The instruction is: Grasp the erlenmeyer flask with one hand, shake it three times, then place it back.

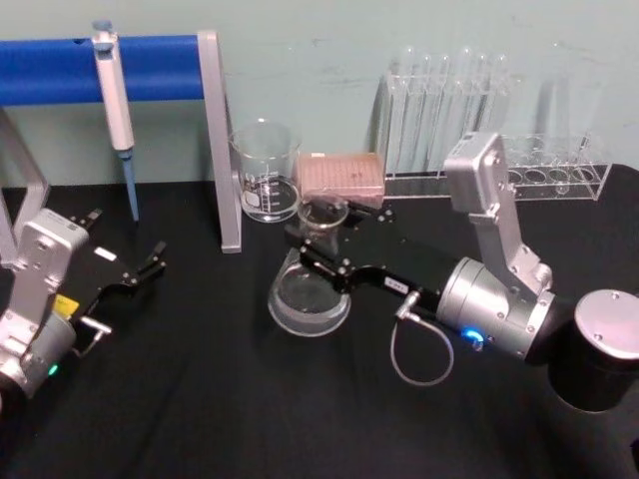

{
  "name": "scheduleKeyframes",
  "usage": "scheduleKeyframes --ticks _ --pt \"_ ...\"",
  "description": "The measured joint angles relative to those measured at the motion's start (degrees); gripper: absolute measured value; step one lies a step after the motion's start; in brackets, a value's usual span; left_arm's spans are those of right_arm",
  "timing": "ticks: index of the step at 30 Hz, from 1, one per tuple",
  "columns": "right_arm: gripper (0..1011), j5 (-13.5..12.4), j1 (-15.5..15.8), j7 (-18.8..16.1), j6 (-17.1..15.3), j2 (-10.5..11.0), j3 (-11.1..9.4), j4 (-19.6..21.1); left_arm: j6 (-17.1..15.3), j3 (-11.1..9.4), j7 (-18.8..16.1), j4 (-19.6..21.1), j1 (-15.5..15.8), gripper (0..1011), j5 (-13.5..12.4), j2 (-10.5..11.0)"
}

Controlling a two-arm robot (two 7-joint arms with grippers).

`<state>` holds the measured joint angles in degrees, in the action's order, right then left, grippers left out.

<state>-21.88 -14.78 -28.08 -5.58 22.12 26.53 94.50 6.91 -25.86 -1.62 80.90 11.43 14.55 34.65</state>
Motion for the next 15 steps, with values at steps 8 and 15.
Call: scheduleKeyframes --ticks 8,15 --pt "450 -1.2 -0.5 -1.1 0.2 0.7 2.2 0.5 0.0 0.0 0.0 0.0 0.0 1001 0.0 0.0" --pt "450 -1.9 -1.0 -1.3 0.4 1.2 3.3 0.6 0.0 0.0 0.0 0.0 0.0 1001 0.0 0.0"
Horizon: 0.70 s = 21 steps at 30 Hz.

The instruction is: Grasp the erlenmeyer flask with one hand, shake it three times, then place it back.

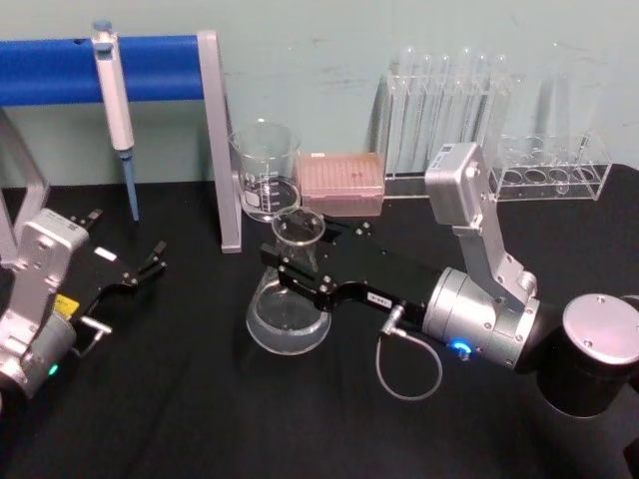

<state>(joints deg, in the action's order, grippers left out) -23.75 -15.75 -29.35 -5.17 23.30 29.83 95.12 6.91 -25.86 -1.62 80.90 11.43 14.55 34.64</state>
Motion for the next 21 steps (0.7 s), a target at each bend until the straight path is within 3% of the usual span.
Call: scheduleKeyframes --ticks 11,21 --pt "450 -0.3 -0.5 1.1 0.5 0.3 0.1 -0.6 0.0 0.0 0.0 0.0 0.0 1001 0.0 0.0" --pt "450 0.1 -0.6 3.8 1.0 0.5 -1.8 -1.6 0.0 0.0 0.0 0.0 0.0 1001 0.0 0.0"
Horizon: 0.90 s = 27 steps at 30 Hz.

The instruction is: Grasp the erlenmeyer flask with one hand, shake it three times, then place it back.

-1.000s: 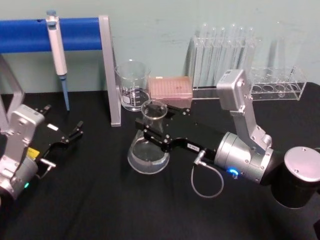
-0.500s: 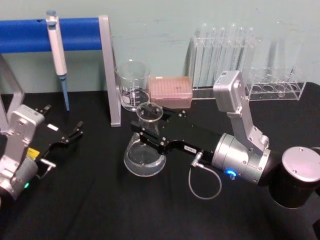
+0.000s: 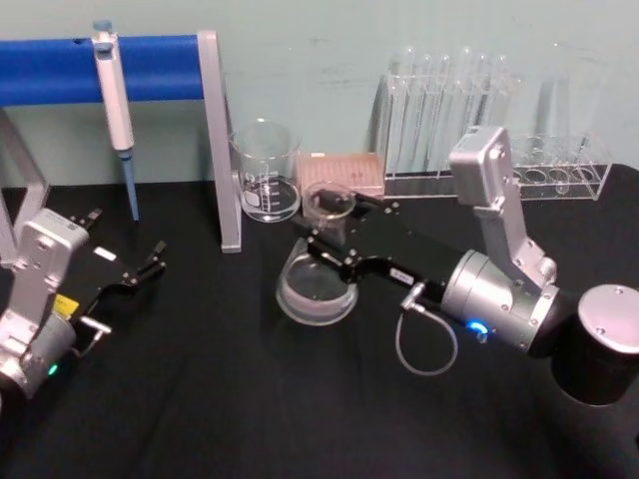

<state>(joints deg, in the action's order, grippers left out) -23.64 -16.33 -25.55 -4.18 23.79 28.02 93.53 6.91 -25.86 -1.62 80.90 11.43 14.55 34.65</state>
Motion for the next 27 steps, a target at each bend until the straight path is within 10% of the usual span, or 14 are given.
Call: scheduleKeyframes --ticks 27 --pt "450 4.3 4.2 8.8 -0.4 0.1 -10.2 0.6 0.0 0.0 0.0 0.0 0.0 1001 0.0 0.0"
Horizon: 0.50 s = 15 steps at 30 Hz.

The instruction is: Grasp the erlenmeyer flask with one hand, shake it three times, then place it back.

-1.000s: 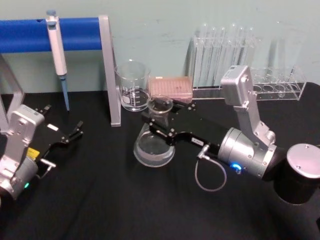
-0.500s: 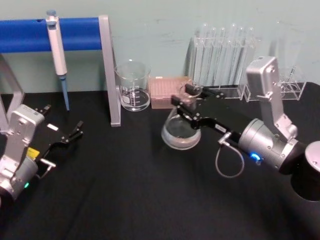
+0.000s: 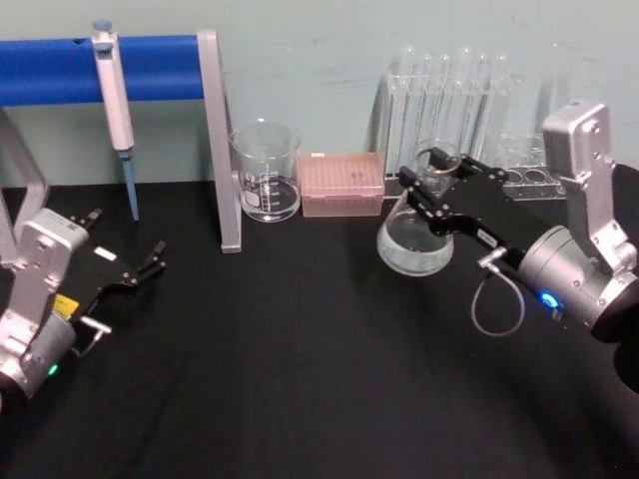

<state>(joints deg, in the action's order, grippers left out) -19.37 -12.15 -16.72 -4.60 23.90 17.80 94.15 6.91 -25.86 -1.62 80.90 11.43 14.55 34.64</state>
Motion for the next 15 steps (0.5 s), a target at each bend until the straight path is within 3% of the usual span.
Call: scheduleKeyframes --ticks 15 --pt "450 2.4 1.4 1.4 -0.8 -1.0 -3.6 0.3 0.0 0.0 0.0 0.0 0.0 1001 0.0 0.0"
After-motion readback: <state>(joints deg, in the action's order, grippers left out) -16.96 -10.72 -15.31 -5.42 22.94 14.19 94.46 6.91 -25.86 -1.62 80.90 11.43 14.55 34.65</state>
